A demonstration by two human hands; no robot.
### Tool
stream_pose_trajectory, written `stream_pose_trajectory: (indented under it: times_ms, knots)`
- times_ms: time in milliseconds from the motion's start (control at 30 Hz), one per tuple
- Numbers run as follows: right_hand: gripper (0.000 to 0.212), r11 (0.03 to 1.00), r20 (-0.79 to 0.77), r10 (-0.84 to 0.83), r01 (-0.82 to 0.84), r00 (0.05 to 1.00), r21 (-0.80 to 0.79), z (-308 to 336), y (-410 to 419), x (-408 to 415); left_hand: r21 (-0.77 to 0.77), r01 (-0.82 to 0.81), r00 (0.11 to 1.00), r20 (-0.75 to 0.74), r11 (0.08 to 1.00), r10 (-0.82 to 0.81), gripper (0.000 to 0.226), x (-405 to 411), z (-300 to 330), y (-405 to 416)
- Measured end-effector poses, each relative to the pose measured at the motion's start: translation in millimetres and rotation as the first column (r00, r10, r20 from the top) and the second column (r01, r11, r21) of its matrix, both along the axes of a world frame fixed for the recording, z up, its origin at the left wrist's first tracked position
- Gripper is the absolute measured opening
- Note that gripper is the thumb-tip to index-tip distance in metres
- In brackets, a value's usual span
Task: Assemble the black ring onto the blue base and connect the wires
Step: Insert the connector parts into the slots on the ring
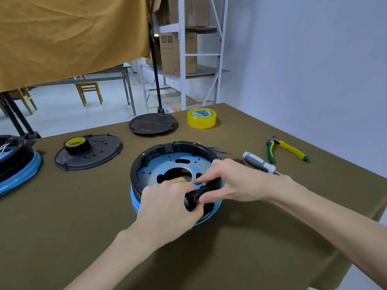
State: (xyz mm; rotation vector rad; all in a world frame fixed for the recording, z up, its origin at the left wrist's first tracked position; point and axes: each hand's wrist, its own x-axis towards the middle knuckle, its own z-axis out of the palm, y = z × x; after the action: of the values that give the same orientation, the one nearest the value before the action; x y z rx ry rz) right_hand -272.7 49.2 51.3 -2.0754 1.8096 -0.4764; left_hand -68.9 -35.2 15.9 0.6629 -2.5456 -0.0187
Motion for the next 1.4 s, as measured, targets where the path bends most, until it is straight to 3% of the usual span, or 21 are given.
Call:
stream_pose_trajectory:
  times_ms: [133,367,533,733,800,833,900,933,1000,1100,1267,1400]
  knots:
    - [0.047,0.999,-0.14,0.018,-0.021,0.99,-0.023,-3.7,-4.4,-2.7,-0.028,-0.009,1.0,0.028,1.0,0.01,0.04,-0.2,-2.1,-3.7]
    - [0.029,0.993,-0.063,0.02,-0.027,0.998,-0.116,-13.4,-6.2,-0.3,-0.03,-0.024,0.999,0.03,0.999,0.025,0.042,-0.8,-0.7,-6.6]
    - [0.032,0.992,-0.083,0.036,-0.046,0.996,-0.119,-12.1,-5.3,-0.4,-0.032,-0.013,0.999,0.036,0.999,0.015,0.045,-0.8,-2.2,-8.9]
    - [0.041,0.974,-0.064,-0.109,0.093,0.992,-0.207,-24.4,3.4,1.9,-0.023,0.031,0.999,0.021,0.999,-0.03,0.043,-0.4,-2.5,-10.0]
    - [0.051,0.919,0.13,-0.207,0.238,0.97,-0.314,-31.5,12.2,0.2,-0.017,0.039,0.999,0.014,0.999,-0.039,0.041,0.3,-1.2,-9.1]
    - [0.047,0.863,0.196,-0.267,0.325,0.944,-0.388,-33.5,16.3,-2.5,-0.011,0.035,0.999,0.016,0.999,-0.034,0.042,0.4,-0.6,-8.9]
    - [0.024,0.713,0.147,-0.476,0.479,0.867,-0.512,-36.2,24.8,-15.7,0.008,0.026,1.0,0.016,1.0,-0.026,0.046,0.5,-0.4,-8.7]
    - [0.018,0.671,0.038,-0.615,0.548,0.788,-0.499,-35.5,29.9,-23.9,0.013,0.021,1.0,0.017,1.0,-0.021,0.048,0.9,-0.4,-9.1]
    - [0.023,0.63,-0.216,-0.776,0.705,0.593,-0.326,-35.9,42.7,-35.2,0.012,0.013,1.0,0.014,1.0,-0.013,0.048,0.9,-0.8,-8.8]
    - [0.037,0.576,-0.409,-0.786,0.79,0.463,-0.212,-43.8,59.7,-37.7,0.005,0.023,1.0,-0.004,1.0,-0.023,0.045,-0.2,-1.7,-7.3]
    - [0.037,0.544,-0.319,-0.826,0.804,0.464,-0.24,-49.9,66.9,-38.6,-0.025,0.02,0.999,-0.03,0.999,-0.021,0.041,-0.6,-2.0,-5.4]
    - [0.021,0.584,-0.075,-0.809,0.785,0.583,-0.205,-50.2,72.2,-46.5,-0.054,0.013,1.0,-0.022,0.998,-0.014,0.04,0.7,0.3,-3.5]
